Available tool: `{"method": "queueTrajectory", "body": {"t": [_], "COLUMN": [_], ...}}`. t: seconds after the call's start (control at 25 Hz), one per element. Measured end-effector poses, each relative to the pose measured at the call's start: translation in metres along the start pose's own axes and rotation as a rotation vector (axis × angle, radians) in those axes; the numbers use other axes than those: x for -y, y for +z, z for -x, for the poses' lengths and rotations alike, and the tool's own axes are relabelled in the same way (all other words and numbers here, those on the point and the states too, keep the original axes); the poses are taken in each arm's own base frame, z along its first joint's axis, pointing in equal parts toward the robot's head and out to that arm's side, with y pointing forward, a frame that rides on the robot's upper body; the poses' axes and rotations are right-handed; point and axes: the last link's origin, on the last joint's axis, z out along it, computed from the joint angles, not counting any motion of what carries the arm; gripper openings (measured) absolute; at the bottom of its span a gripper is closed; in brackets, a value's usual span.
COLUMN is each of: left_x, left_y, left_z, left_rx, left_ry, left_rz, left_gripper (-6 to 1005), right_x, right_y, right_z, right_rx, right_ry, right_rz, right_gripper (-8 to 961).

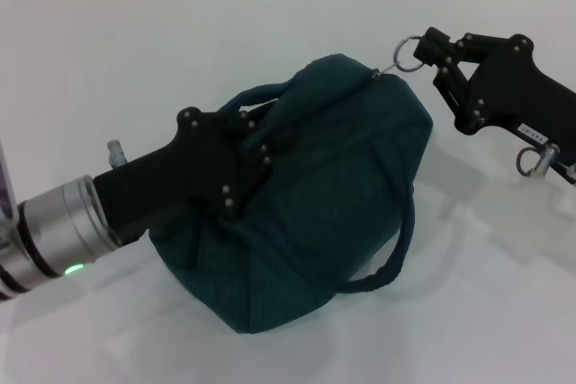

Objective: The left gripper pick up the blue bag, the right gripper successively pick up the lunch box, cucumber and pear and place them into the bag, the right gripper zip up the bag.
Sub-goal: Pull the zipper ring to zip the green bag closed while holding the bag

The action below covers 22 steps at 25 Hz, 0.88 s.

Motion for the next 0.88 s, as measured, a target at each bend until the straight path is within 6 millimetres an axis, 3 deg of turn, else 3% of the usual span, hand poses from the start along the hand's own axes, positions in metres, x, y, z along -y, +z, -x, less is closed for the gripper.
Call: {"method": "queueTrajectory", "body": {"t": [0.88], "left_x": [0.002], "left_y": [-0.004], "left_z": [0.004], "left_rx": [0.012], "left_ry": [-0.005], "left_rz": [-0.028], "left_gripper": [55], "right_x": [0.004], "right_y": [-0.015], "right_z": [-0.010], "right_rx": [-0.045], "right_ry": [0.011], "right_rz": [-0.069], "right_gripper": [36]}}
